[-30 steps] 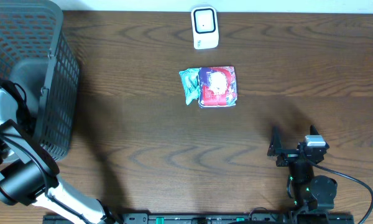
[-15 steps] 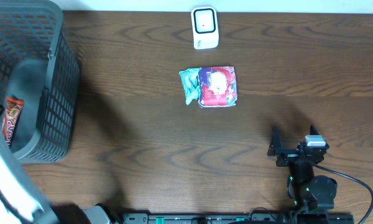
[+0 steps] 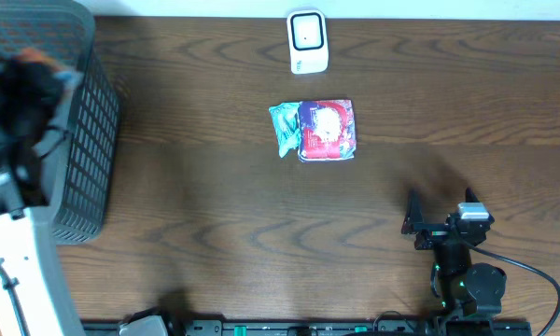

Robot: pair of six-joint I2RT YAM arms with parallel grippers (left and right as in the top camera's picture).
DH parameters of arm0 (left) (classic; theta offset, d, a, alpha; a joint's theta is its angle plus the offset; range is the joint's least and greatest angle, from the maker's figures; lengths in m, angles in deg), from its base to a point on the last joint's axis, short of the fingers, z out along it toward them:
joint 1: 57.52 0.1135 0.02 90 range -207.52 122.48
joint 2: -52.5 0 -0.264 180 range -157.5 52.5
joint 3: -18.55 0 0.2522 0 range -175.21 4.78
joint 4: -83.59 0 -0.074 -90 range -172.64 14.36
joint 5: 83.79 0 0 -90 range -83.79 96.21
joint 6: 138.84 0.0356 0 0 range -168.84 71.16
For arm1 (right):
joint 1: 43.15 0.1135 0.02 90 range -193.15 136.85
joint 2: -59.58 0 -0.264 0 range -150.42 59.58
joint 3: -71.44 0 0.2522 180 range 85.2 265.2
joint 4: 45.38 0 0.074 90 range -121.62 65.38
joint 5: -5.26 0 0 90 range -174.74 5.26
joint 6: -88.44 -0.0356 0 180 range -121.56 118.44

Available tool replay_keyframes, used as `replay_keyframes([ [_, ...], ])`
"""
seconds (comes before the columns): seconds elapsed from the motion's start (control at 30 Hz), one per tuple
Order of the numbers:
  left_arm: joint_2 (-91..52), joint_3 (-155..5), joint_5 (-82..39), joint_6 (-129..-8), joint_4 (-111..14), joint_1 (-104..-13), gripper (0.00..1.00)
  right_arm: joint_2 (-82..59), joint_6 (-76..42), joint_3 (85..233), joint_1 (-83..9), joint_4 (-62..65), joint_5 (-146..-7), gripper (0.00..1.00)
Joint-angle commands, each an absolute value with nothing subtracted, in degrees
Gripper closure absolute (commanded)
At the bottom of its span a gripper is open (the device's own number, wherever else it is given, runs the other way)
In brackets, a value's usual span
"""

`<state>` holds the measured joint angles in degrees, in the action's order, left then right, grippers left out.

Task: Scan the item barcode
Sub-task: 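Carry the small orange box beside the green packet and release it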

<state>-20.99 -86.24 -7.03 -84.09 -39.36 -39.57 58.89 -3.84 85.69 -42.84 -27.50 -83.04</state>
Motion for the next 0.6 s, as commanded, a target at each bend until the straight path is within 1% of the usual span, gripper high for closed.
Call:
replay_keyframes([
  [0.0,-23.6,-86.5,-9.8,-75.7,-39.5,-49.6,0.92,59.2,-3.0,85.5,-43.1,-27.4,-83.1,0.01],
  [0.1,-26.6,-86.5,-9.6,-72.5,-39.5,-56.5,0.93,59.2,-3.0,85.5,-43.1,-27.4,-83.1,0.01],
  [0.2,-30.4,-86.5,-9.0,-70.7,-39.5,-61.6,0.92,59.2,-3.0,85.5,-43.1,-27.4,-83.1,0.01],
  [0.37,-37.6,-86.5,-4.1,-70.3,-39.5,-67.0,0.92,59.2,-3.0,85.5,-43.1,-27.4,-83.1,0.01],
  [0.57,-47.2,-86.5,6.1,-68.8,-39.5,-71.5,0.92,59.2,-3.0,85.5,-43.1,-27.4,-83.1,0.01],
])
